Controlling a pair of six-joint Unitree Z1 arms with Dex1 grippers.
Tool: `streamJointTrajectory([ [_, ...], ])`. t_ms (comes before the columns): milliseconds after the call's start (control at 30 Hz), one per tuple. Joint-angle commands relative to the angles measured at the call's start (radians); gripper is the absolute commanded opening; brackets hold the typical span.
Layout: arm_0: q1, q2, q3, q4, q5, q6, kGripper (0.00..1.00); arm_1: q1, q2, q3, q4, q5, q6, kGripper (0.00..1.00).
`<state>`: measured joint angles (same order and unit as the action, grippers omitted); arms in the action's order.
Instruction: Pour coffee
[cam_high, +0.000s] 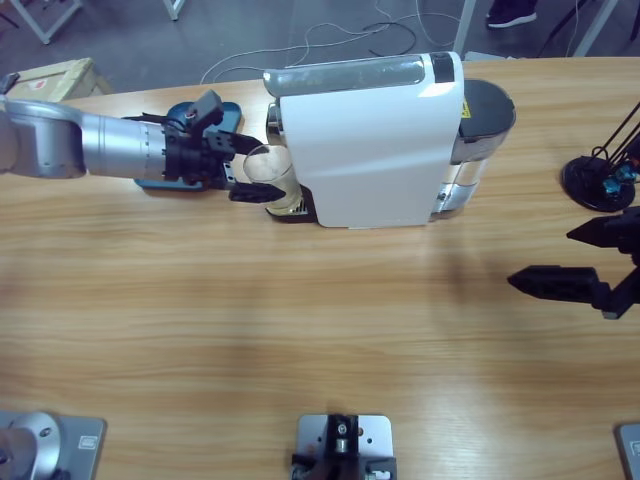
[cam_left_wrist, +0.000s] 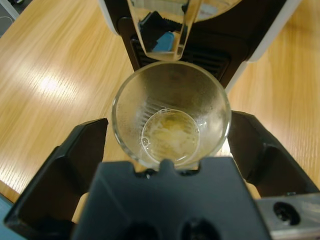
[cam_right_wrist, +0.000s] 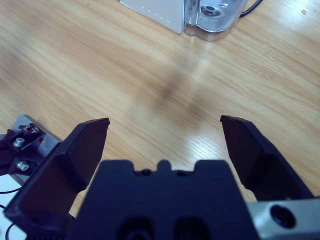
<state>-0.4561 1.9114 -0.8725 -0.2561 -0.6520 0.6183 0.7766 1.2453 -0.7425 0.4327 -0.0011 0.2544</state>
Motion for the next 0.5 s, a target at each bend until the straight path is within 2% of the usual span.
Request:
streamJointTrajectory([
  [33,-0.019,0.052,0.013,-0.020,0.032,-0.012,0.982,0.012,0.043,0.037,-0.012,0.015,0.002,1.000],
  [133,-0.021,0.056,0.007,-0.020,0.036,-0.014,0.943,0.012,0.043,0.037,-0.012,0.015,0.002,1.000],
  [167,-0.024,0.059,0.002,-0.020,0.045,-0.017,0.852,0.012,0.043,0.037,-0.012,0.015,0.002,1.000],
  [233,-0.033,0.063,-0.005,-0.020,0.063,-0.018,0.569,0.012,0.041,0.037,-0.012,0.015,0.002,1.000],
  [267,-0.034,0.064,-0.005,-0.020,0.063,-0.016,0.459,0.012,0.040,0.037,-0.012,0.015,0.002,1.000],
  [300,-0.036,0.064,-0.005,-0.020,0.063,-0.015,0.396,0.012,0.040,0.037,-0.012,0.014,0.002,1.000],
  [333,-0.036,0.064,-0.005,-0.020,0.063,-0.015,0.266,0.012,0.040,0.037,-0.012,0.013,0.002,1.000],
  [367,-0.036,0.064,-0.005,-0.020,0.064,-0.014,0.189,0.012,0.040,0.037,-0.012,0.013,0.002,1.000],
  [500,-0.035,0.062,-0.001,-0.023,0.072,-0.011,0.186,0.012,0.038,0.038,-0.012,0.013,0.002,1.000],
])
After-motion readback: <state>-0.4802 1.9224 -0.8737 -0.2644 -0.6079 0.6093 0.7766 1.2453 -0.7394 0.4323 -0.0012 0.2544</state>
